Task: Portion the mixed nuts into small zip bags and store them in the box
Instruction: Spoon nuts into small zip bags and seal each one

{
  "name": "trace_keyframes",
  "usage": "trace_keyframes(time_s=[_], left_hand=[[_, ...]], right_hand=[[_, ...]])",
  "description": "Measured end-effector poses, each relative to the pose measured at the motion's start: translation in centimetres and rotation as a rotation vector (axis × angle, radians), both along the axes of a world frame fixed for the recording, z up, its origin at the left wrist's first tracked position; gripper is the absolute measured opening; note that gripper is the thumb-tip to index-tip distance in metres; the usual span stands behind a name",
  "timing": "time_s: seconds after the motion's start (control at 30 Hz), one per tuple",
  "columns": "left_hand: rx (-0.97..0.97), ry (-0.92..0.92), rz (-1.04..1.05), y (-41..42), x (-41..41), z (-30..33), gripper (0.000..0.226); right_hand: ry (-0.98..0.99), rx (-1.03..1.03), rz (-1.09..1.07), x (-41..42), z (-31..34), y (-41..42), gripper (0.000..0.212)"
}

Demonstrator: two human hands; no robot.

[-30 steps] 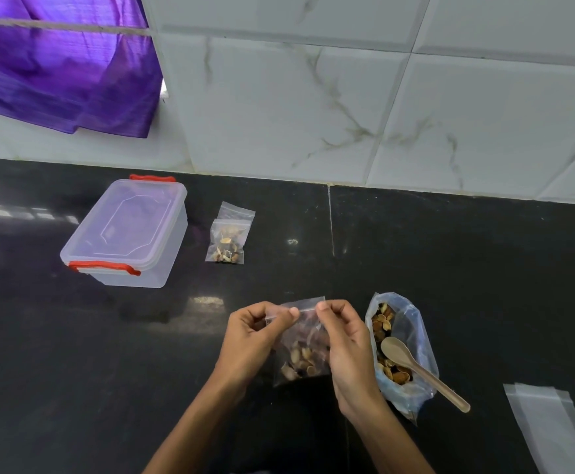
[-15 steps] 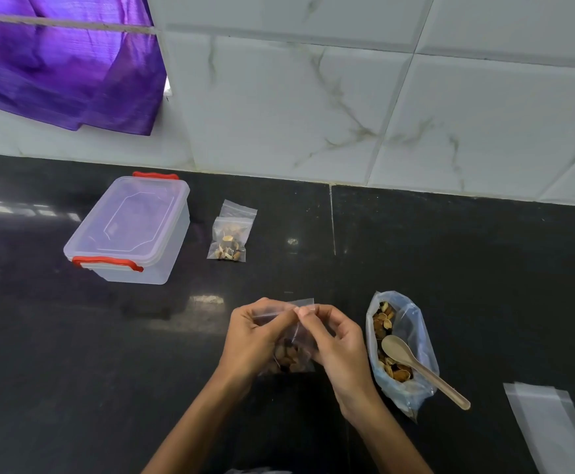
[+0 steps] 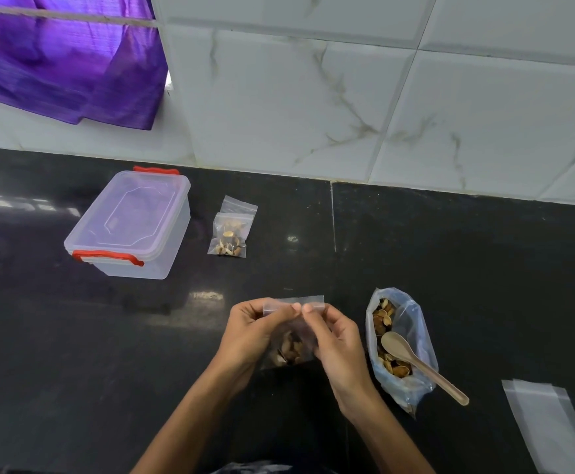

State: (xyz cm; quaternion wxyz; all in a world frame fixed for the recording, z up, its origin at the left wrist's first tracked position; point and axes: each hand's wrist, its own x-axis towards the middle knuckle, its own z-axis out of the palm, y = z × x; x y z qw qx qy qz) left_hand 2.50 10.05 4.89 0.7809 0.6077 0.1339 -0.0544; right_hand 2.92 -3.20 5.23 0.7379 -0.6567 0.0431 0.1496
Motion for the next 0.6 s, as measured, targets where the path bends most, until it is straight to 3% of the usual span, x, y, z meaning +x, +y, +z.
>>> trace_keyframes(time_s=[0.17,0.37,0.47,0.6], left_hand=[[-0.018,0.038,-0.092,-0.1,0.0,0.2,0.027],[0.048,-0.013,0.018,0.1,-0.1,0.2,0.019],[0.153,-0.106,0.094,-0.1,-0.1,0.2,0.024],[0.423,-0.254,0.152,-0.2,-0.2,-0.9,0.042]], right_hand=[[-0.019,0.02,-0.072,0.1,0.1,0.1,0.017],[0.004,0.043,-0.099,0.1,-0.2,-0.1,0.015],[0.001,0.022,-0.029,0.1,0.1,-0.1,0.026],[-0.013,-0.014,-0.114,0.1,-0.3,0.5,0.017]])
